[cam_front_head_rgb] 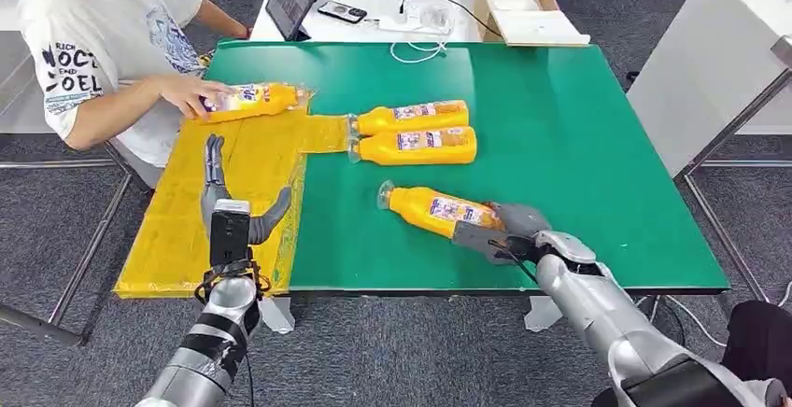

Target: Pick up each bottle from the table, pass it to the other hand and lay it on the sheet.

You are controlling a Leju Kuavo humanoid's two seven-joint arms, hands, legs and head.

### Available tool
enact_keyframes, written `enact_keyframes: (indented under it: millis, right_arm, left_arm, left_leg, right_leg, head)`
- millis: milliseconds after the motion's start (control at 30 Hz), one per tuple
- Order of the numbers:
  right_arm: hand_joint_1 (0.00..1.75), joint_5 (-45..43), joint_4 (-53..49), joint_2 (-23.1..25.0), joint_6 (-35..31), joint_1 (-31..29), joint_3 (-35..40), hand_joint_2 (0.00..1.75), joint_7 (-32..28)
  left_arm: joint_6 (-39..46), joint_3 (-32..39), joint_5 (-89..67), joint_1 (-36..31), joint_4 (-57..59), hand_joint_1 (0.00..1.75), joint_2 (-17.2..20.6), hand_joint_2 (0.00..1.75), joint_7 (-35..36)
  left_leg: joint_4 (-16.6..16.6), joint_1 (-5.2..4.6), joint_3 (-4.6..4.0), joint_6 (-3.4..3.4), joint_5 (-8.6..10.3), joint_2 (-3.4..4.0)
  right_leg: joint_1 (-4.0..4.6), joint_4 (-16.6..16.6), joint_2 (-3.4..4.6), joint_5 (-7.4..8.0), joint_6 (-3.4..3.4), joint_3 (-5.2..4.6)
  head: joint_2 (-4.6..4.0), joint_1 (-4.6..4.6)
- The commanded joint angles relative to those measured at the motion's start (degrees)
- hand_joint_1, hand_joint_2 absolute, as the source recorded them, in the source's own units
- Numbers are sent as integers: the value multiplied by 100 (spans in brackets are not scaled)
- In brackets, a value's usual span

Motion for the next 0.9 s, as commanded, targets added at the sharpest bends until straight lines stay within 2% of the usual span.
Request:
enact_keyframes:
  millis: [33, 67, 167, 200, 267, 367, 467, 533, 667, 700, 900]
  right_arm:
    - [175, -92, -3714, 1129, -2799, 2161, -1955, 175, -766]
    - [175, -7, -4252, 1304, -3307, 2356, -2225, 175, -994]
    - [175, 98, -4946, 1467, -4006, 2602, -2624, 175, -1393]
    - [175, 6, -5039, 1505, -4064, 2662, -2726, 175, -1520]
    - [175, 16, -5127, 1636, -4064, 2747, -2973, 175, -1821]
    - [175, -14, -5116, 1669, -4064, 2764, -3025, 175, -1906]
    - [175, -182, -5043, 1805, -4064, 2790, -3255, 175, -2247]
    - [175, -201, -5032, 1801, -4064, 2799, -3267, 175, -2267]
    - [175, -366, -4752, 1671, -3877, 2717, -3050, 175, -2295]
    - [175, -448, -4669, 1623, -3656, 2704, -2936, 175, -2343]
    - [175, -449, -4617, 1646, -3655, 2699, -2906, 175, -2367]
  left_arm:
    - [-1392, 459, 443, 92, 386, 0, -465, 175, 67]
    - [-1729, 421, 475, 107, 395, 0, -543, 175, 199]
    - [-2733, 260, 871, 136, 412, 0, -681, 175, 601]
    - [-3063, 204, 1054, 155, 387, 0, -705, 175, 716]
    - [-3488, 104, 1337, 213, 287, 0, -724, 175, 924]
    - [-3552, 81, 1393, 241, 240, 0, -723, 175, 954]
    - [-4188, -58, 1895, 388, -56, 0, -639, 175, 1173]
    - [-4200, -71, 1908, 427, -140, 0, -629, 175, 1190]
    - [-5258, -24, 2766, 483, -248, 0, -479, 175, 1423]
    - [-5586, 0, 3031, 497, -241, 0, -430, 175, 1474]
    - [-5626, 20, 3057, 512, -243, 0, -389, 175, 1476]
  left_leg:
    - [-8, 5, 1, -3, -4, 3]
    - [-4, 4, -8, -3, -4, 3]
    - [3, 4, -58, -8, 4, -31]
    - [2, 9, -74, -7, 8, -43]
    - [1, 4, -75, -2, 6, -61]
    - [0, 6, -82, -2, 4, -56]
    - [1, -4, -86, -3, 1, -48]
    - [-1, -8, -75, -2, -2, -54]
    - [-1, -3, -79, -3, 0, -39]
    - [-2, -3, -82, -3, 2, -38]
    - [-5, -4, -81, -3, 3, -43]
  right_leg:
    - [9, -7, -3, -4, -18, 3]
    - [7, -1, -1, -5, -17, -6]
    - [7, 12, -28, -11, -13, -39]
    - [12, 7, -39, -9, -10, -48]
    - [6, 8, -54, -18, -10, -47]
    - [1, 3, -50, -21, 4, -49]
    - [-3, 2, -44, -17, 1, -58]
    - [-5, 4, -52, -24, -4, -50]
    - [-2, -1, -36, -16, 0, -58]
    - [-2, -2, -33, -14, 3, -61]
    - [-3, -2, -39, -15, 3, -58]
  head:
    - [0, -4]
    - [0, -7]
    - [0, -7]
    - [0, -9]
    - [0, -7]
    - [0, -2]
    - [0, -4]
    - [0, -4]
    - [0, -7]
    - [0, -7]
    - [0, -4]
